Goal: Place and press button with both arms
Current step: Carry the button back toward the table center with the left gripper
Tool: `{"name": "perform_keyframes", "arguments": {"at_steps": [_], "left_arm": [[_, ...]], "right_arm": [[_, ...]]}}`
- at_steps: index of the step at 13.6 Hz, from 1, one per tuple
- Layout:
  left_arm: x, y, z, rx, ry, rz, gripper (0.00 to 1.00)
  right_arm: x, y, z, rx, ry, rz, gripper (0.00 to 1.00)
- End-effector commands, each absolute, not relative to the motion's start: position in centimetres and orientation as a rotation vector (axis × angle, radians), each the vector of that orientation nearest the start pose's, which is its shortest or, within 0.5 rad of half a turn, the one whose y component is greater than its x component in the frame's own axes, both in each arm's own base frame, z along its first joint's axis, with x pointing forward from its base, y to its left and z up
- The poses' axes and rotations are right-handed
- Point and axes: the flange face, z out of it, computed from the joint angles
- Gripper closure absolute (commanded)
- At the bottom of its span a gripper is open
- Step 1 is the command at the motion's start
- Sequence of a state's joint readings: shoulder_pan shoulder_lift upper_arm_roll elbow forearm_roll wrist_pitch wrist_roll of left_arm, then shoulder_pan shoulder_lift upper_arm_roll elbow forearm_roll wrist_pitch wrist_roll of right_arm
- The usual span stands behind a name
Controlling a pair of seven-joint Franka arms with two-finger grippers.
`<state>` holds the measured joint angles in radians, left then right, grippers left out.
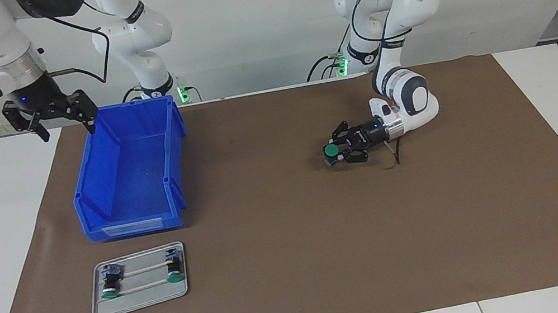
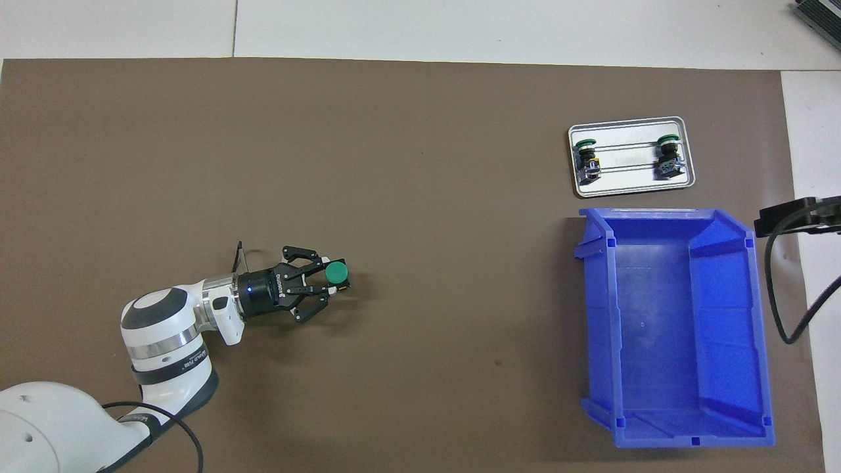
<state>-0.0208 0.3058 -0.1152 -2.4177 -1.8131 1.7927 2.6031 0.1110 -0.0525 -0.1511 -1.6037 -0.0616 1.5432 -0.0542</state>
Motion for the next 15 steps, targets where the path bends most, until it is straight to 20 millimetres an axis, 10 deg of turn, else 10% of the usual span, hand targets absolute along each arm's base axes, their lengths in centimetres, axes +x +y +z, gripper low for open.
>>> {"name": "perform_keyframes", "arguments": {"at_steps": [1,15], "left_arm": [[44.0,-14.7,19.7,1.442,-1.057,1.234,0.63],[42.7,-14.6,18.7,1.440,-1.086,1.239,0.61]], "right_arm": [[53.4,-3.3,63.4,-3.186,-0.047,0.025,0.00],[53.4,-3.4,63.4,-3.186,-0.045,0.025,0.00]]}}
